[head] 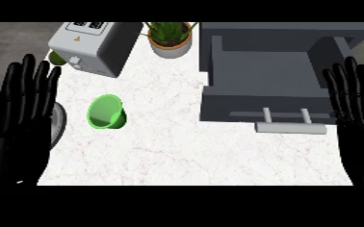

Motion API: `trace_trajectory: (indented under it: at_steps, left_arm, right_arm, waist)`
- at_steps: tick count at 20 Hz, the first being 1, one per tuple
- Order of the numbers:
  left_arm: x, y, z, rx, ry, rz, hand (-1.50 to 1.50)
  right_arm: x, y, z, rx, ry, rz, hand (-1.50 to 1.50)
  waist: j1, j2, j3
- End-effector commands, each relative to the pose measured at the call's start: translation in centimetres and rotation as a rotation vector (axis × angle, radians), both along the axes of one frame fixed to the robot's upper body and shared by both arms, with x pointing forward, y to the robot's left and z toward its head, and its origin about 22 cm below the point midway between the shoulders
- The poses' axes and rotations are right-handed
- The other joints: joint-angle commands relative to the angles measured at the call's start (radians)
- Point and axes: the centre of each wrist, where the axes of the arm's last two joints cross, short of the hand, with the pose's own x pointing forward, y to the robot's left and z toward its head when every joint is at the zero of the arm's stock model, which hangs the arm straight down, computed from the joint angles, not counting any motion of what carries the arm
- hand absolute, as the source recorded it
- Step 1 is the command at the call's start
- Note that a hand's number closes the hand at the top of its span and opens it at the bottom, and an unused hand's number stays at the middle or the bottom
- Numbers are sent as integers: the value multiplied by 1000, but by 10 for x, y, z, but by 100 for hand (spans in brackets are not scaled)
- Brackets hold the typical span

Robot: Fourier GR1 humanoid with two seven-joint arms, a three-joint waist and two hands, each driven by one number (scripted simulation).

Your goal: Pick up the cup, place it into the drawer and close the drawer

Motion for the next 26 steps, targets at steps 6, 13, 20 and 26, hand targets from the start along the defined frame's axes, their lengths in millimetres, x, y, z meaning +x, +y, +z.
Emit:
trace_trajectory:
  at_steps: [6,13,20,26]
  left_arm:
    - [16,58,6,77,-12,-405,-150]
    - [34,105,-39,-158,258,-373,-150]
    - [74,107,-73,-92,358,-306,-150]
    - [79,117,-138,-75,415,-295,-150]
  right_arm:
    - [7,16,3,69,-56,56,-150]
    - [28,3,-15,9,155,150,-150]
    - [48,20,-2,-1,138,165,-150]
    - [54,9,23,2,107,162,-150]
  waist:
    - [-28,-13,-21]
    - [-27,-14,-19]
    - [-31,-14,-19]
    - [-35,-13,-20]
